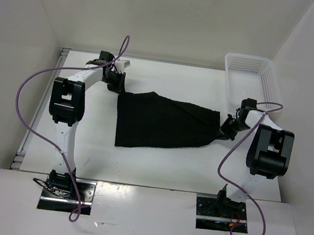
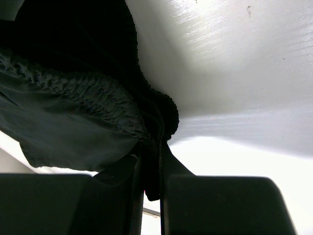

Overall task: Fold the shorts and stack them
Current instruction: Fold the shorts

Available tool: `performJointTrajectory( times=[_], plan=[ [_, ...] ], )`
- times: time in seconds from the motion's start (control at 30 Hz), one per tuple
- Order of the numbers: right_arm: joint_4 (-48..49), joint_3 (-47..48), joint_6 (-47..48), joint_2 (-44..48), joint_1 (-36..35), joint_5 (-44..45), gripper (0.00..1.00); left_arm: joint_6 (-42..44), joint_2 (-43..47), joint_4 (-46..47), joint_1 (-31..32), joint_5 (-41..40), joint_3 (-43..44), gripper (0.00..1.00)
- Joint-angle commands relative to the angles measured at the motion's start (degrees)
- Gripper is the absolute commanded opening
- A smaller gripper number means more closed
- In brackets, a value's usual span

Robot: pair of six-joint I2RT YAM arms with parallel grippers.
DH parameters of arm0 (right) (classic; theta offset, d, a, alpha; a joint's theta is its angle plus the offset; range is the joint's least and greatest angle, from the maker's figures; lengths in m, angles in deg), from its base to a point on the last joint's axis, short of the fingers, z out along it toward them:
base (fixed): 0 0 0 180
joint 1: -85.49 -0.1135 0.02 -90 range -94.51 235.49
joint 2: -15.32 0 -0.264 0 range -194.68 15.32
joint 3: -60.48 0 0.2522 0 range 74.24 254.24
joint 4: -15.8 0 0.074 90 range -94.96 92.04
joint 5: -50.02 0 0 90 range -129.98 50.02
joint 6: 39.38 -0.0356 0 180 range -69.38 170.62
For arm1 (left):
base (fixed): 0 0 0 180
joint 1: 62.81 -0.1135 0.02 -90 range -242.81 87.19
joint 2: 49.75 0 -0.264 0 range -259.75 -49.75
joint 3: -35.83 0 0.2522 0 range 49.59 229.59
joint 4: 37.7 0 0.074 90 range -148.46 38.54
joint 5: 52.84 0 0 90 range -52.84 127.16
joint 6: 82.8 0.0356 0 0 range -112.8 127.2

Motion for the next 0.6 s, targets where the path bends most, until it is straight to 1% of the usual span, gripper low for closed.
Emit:
performJointTrajectory(
  times=[0.0,0.07,0.2,0.37,0.4,0.43,0.47,0.5,0.57],
  plan=[
    [1.5,-0.9,0.8,2.3,-0.6,0.1,0.0,0.3,0.8,1.3,0.1,0.6,0.4,0.08],
    [1.5,-0.9,0.8,2.3,-0.6,0.1,0.0,0.3,1.3,1.3,0.1,-0.9,0.4,0.0],
    [1.5,-0.9,0.8,2.3,-0.6,0.6,0.0,0.3,3.3,1.3,-2.4,-6.1,-0.9,0.0],
    [2.1,-0.9,0.8,2.3,-0.6,0.6,0.0,0.3,3.4,-2.6,-3.2,-6.1,-0.2,0.01],
    [2.1,-0.9,0.8,1.7,-0.6,-0.1,0.0,0.3,3.4,-2.6,-3.2,-5.6,-0.8,0.07],
    [2.1,-0.9,0.8,1.7,-0.6,-0.1,0.0,0.3,3.4,-2.6,-3.2,-5.6,-0.8,0.3],
    [2.1,-0.9,0.8,1.7,-0.6,-0.6,0.0,0.3,3.4,-3.5,-3.2,-3.7,-0.8,0.39],
    [2.6,-0.9,0.8,1.7,-0.6,-0.7,0.0,0.3,3.4,-3.5,-3.2,-3.1,-0.8,0.44],
    [2.6,-0.4,0.8,1.7,-0.6,-1.2,0.0,0.3,3.4,-3.5,-3.2,-2.6,-0.8,0.5]
  ],
)
